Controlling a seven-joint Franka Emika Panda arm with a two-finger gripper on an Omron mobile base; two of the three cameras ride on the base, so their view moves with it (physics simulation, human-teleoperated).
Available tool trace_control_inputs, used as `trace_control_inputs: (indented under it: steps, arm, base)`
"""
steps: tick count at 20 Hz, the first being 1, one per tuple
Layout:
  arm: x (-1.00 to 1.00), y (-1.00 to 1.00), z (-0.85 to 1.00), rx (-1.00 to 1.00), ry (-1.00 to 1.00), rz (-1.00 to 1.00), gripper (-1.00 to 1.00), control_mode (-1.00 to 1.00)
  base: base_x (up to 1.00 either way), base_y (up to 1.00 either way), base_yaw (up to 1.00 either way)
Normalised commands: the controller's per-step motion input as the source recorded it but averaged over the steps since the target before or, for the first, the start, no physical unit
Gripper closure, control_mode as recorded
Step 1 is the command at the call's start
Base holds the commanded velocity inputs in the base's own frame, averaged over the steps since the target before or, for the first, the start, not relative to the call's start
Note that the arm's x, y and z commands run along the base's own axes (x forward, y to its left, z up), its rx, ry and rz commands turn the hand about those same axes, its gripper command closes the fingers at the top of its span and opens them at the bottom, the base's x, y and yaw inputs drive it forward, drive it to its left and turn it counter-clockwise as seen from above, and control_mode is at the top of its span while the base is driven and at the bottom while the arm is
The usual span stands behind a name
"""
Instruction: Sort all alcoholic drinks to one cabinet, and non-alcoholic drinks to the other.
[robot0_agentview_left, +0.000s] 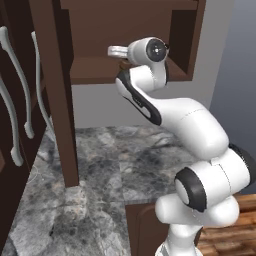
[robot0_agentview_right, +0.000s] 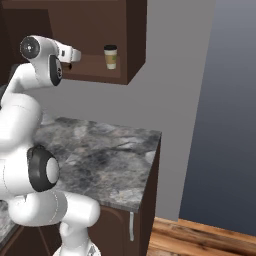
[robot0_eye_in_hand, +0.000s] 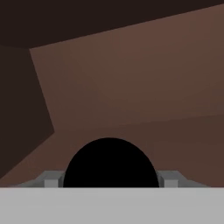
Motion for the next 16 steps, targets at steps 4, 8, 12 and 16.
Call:
trace_control_inputs:
  steps: [4,8,12,16]
  arm:
    - [0.48,0.06,-0.23,0.00,0.01,0.00,1.00,-1.00]
    - [0.49,0.07,-0.22,0.00,0.02,0.00,1.00,-1.00]
    - [0.50,0.09,-0.21,0.00,0.03,0.00,1.00,-1.00]
    - [0.47,0.07,-0.24,0.00,0.02,-0.01,1.00,-1.00]
  base:
    - [0.00,0.00,0.00]
    - [0.00,0.00,0.00]
    - [0.00,0.00,0.00]
    - [0.00,0.00,0.00]
